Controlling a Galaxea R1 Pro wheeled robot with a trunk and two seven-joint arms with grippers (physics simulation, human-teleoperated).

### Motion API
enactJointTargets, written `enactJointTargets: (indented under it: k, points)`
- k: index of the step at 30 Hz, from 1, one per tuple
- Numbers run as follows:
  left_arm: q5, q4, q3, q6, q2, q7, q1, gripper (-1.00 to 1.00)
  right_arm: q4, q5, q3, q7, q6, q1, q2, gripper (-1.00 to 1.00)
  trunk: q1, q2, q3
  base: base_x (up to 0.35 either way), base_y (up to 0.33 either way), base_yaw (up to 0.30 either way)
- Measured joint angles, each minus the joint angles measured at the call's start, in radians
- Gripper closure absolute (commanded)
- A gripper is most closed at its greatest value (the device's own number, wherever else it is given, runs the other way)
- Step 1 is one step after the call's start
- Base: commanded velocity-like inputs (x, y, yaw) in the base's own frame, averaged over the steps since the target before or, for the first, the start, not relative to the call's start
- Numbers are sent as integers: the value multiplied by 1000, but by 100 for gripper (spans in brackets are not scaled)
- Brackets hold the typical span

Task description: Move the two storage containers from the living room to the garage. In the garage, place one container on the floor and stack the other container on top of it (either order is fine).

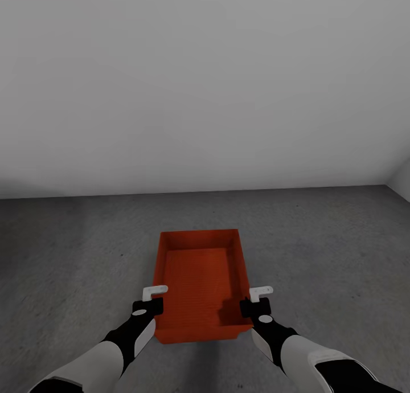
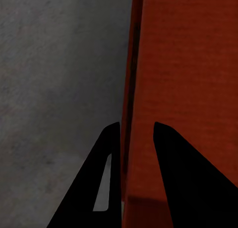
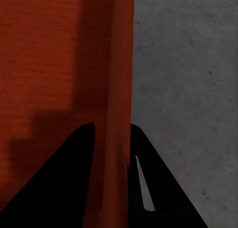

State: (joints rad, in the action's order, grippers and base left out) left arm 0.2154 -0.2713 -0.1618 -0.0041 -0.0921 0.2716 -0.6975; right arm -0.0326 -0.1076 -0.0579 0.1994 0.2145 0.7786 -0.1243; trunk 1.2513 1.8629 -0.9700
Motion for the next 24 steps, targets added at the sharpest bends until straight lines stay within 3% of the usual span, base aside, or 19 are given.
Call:
enactJointTargets:
  k: [2, 3, 4, 6, 24]
  points:
    - [1, -1, -1, 0, 0, 0, 0, 100, 0, -1, 1, 1, 0, 0, 0, 100, 0, 0, 0, 0, 0, 0]
    - [0, -1, -1, 0, 0, 0, 0, 100, 0, -2, 1, 2, 1, 0, 0, -100, 0, 0, 0, 0, 0, 0]
    - [-10, 0, 8, -2, -1, -11, 0, -100, 2, 7, 23, 59, 0, 0, -6, -100, 0, 0, 0, 0, 0, 0]
    - [-21, 1, 17, 0, 0, -5, 0, -100, 2, 19, 42, 84, 3, -1, -1, -100, 0, 0, 0, 0, 0, 0]
    - [-22, -5, 17, -1, 0, -5, 0, -100, 3, 17, 40, 82, -7, 0, -3, -100, 0, 0, 0, 0, 0, 0]
